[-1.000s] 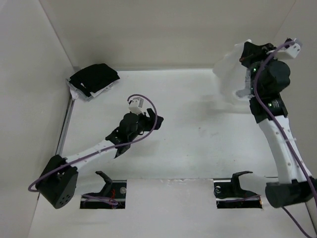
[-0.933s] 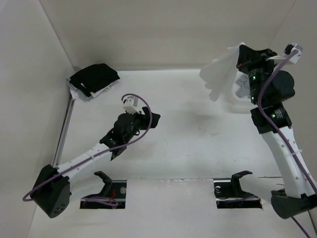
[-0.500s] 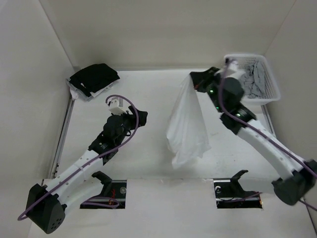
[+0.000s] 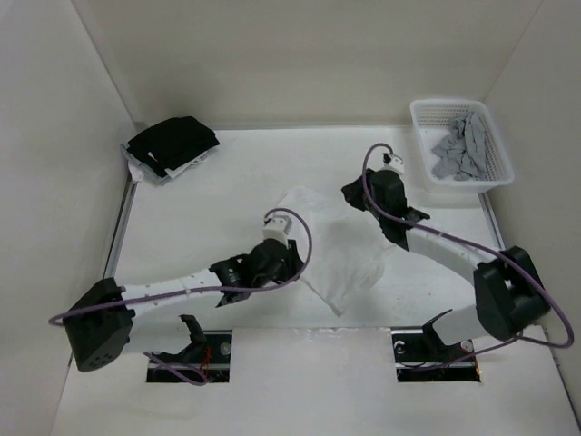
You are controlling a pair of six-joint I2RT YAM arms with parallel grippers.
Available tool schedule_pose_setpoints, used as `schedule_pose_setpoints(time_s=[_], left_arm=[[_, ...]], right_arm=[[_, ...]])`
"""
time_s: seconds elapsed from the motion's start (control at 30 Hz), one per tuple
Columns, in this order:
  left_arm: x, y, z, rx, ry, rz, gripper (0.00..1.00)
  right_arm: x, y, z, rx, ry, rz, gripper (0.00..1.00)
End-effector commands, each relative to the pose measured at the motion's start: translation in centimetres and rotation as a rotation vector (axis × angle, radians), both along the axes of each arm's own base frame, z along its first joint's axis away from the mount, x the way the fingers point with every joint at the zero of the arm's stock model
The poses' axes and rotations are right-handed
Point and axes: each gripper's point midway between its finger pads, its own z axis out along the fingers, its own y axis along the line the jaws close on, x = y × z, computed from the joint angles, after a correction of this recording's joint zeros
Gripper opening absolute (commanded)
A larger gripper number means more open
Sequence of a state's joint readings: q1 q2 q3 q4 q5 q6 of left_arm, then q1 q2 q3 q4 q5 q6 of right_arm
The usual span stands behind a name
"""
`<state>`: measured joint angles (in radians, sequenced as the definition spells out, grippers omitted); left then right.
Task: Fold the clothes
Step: Flatten the tank top out
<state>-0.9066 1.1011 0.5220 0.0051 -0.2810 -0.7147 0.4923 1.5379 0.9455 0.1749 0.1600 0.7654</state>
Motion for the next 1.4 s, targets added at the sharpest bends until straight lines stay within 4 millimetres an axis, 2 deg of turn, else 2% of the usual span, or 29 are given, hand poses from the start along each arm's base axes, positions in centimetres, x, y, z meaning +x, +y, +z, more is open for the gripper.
schedule_pose_setpoints(time_s=[0.0,0.07,0.13,0.2,0.27,0.4,0.5,0.57,0.67,0.7,0.73,0.8,0.87,0.9,0.97,1.07,1.17,1.23,1.37], left_arm=[[-3.8,-5.1,0.0,-0.010,0.030,-0.104,0.32],[-4.7,-6.9,-1.0,0.009,0.042,-0.127,0.40],[-4.5,-7.7,-2.0,0.029,0.047,-0.123,0.46],[-2.8,-7.7,-3.4,0.030,0.045,-0.062,0.49],[-2.0,-7.6,-4.2,0.035,0.052,-0.044,0.48],[-0.4,-6.5,-5.6,0.064,0.072,-0.003,0.27],[2.4,-3.5,-6.4,0.083,0.087,0.100,0.09],[4.2,-1.7,-5.9,0.074,0.079,0.173,0.05],[8.1,2.1,-3.4,0.003,0.037,0.312,0.07],[9.0,2.9,-2.4,-0.022,0.019,0.340,0.12],[9.9,3.5,-1.0,-0.049,-0.008,0.348,0.23],[10.5,4.0,1.2,-0.069,-0.053,0.329,0.36],[9.9,4.7,1.8,-0.063,-0.065,0.325,0.40],[9.3,5.2,1.4,-0.051,-0.054,0.322,0.39],[7.7,6.1,0.1,-0.014,-0.015,0.314,0.35],[4.4,7.0,-3.0,0.048,0.089,0.280,0.32],[1.1,6.0,-4.9,0.045,0.186,0.228,0.33],[-0.2,5.5,-5.4,0.039,0.213,0.208,0.35],[-0.3,5.0,-4.7,-0.011,0.200,0.209,0.39]], right_arm=[[-3.7,-4.0,-1.5,0.033,-0.036,-0.099,0.03],[-5.9,-5.7,-2.3,0.044,-0.031,-0.127,0.03],[-7.3,-6.8,-2.6,0.049,-0.038,-0.147,0.13],[-8.9,-9.0,-3.1,0.045,-0.039,-0.191,0.26],[-9.7,-9.6,-3.6,0.043,-0.030,-0.195,0.30],[-10.8,-10.1,-3.9,0.043,-0.030,-0.194,0.35],[-11.2,-10.2,-4.3,0.041,-0.019,-0.190,0.37],[-11.2,-10.2,-4.8,0.034,-0.009,-0.192,0.38],[-11.7,-10.0,-5.9,0.019,0.018,-0.180,0.42],[-11.9,-10.0,-6.3,0.013,0.027,-0.175,0.44],[-12.0,-9.9,-6.8,0.004,0.039,-0.167,0.46],[-12.4,-9.5,-7.5,-0.012,0.060,-0.148,0.48],[-12.6,-9.3,-7.9,-0.023,0.068,-0.138,0.48],[-12.7,-9.4,-8.1,-0.027,0.069,-0.141,0.48],[-12.7,-9.3,-8.2,-0.026,0.070,-0.138,0.48],[-12.5,-9.3,-8.1,-0.028,0.059,-0.134,0.48],[-12.4,-9.1,-8.0,-0.032,0.055,-0.127,0.48],[-12.4,-9.1,-8.1,-0.034,0.056,-0.126,0.48],[-12.3,-9.1,-8.1,-0.031,0.052,-0.126,0.48]])
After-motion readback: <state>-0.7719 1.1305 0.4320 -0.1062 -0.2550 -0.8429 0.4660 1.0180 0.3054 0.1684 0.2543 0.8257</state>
